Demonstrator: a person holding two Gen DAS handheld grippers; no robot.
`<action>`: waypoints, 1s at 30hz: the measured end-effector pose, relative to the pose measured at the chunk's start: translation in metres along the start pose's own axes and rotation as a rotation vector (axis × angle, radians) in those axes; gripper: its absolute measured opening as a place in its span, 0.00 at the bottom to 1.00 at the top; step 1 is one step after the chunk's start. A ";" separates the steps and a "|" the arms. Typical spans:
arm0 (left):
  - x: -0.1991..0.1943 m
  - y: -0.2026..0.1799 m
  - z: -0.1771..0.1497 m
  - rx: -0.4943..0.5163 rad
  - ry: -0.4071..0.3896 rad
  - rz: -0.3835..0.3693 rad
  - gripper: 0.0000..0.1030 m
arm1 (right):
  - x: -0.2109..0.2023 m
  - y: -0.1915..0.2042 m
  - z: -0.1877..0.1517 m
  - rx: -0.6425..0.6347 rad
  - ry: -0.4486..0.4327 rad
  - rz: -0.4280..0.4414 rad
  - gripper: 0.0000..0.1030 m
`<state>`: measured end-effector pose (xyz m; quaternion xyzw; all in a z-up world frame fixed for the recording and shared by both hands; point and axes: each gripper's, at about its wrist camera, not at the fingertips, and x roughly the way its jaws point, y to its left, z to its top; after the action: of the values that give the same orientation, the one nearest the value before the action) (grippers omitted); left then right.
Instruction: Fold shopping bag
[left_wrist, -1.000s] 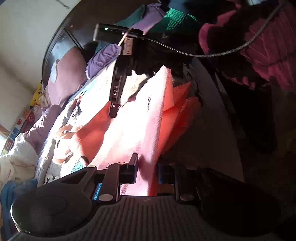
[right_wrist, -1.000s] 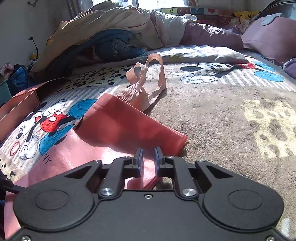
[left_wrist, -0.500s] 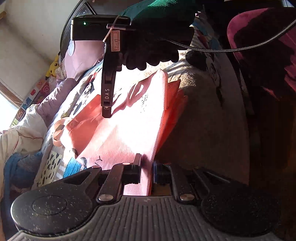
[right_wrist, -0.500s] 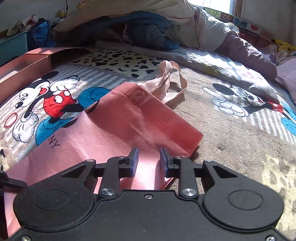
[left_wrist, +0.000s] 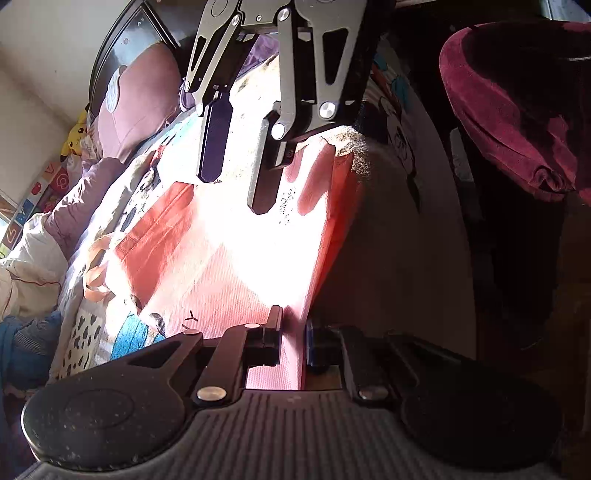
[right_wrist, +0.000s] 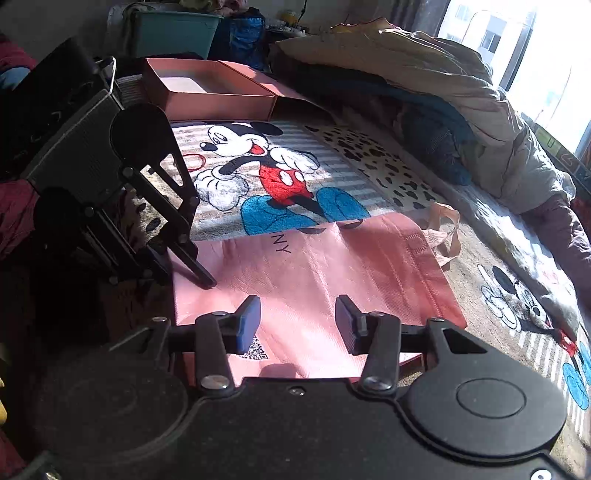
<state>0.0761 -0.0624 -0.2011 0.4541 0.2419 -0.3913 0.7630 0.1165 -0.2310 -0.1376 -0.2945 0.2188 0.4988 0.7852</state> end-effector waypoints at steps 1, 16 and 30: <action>0.000 0.002 0.001 -0.002 0.004 -0.008 0.11 | -0.003 0.009 0.002 -0.051 -0.008 0.023 0.51; 0.005 0.056 0.003 -0.185 0.026 -0.241 0.11 | 0.035 0.088 -0.034 -0.594 0.141 -0.191 0.30; -0.001 0.042 -0.011 -0.017 -0.077 -0.240 0.37 | 0.030 0.022 -0.032 0.022 0.097 0.025 0.15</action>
<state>0.1099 -0.0408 -0.1842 0.4000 0.2685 -0.4947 0.7233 0.1070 -0.2260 -0.1849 -0.3067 0.2658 0.4914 0.7706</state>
